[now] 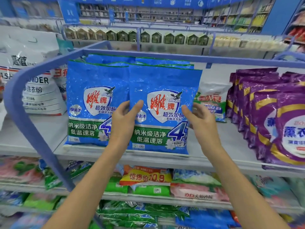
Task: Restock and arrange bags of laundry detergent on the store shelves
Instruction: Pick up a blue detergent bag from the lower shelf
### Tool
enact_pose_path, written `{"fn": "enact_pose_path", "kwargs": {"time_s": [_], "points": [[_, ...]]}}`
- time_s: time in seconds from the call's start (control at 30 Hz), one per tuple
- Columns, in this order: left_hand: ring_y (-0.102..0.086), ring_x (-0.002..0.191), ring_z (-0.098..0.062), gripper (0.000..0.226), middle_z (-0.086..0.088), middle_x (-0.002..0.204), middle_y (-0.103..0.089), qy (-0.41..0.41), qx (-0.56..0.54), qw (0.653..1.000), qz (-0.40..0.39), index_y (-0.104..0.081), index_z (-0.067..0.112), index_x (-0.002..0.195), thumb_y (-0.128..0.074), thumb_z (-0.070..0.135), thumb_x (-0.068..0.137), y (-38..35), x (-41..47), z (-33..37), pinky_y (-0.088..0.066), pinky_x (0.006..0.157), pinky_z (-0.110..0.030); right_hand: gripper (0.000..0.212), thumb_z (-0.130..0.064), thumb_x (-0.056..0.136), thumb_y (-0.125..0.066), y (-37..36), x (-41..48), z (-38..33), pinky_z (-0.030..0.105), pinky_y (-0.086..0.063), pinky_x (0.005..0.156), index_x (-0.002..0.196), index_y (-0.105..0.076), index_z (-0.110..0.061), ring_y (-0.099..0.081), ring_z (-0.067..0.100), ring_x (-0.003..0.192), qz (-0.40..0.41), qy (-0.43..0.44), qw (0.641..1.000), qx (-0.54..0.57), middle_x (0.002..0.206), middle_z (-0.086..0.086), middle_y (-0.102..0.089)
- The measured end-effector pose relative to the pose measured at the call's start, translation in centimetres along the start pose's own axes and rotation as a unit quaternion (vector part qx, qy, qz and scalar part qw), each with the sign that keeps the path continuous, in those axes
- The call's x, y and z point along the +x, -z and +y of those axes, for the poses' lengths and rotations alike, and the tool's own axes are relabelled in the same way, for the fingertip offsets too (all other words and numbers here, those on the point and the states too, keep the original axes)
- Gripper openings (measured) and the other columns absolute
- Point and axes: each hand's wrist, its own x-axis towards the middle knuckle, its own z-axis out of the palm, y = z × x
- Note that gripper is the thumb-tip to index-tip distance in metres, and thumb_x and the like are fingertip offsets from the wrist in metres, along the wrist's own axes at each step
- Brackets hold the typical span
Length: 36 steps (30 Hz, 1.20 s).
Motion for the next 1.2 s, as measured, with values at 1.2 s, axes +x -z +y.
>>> {"fn": "enact_pose_path", "kwargs": {"time_s": [1.2], "points": [[-0.021, 0.154, -0.027, 0.063, -0.008, 0.165, -0.029, -0.165, 0.569, 0.803, -0.057, -0.027, 0.01, 0.159, -0.039, 0.044, 0.107, 6.8, -13.6, -7.3, -0.011, 0.128, -0.037, 0.068, -0.038, 0.103, -0.054, 0.5, -12.9, 7.6, 0.038, -0.018, 0.127, 0.159, -0.029, -0.008, -0.021, 0.023, 0.155, -0.08, 0.187, 0.867, -0.454, 0.167, 0.007, -0.026]]}}
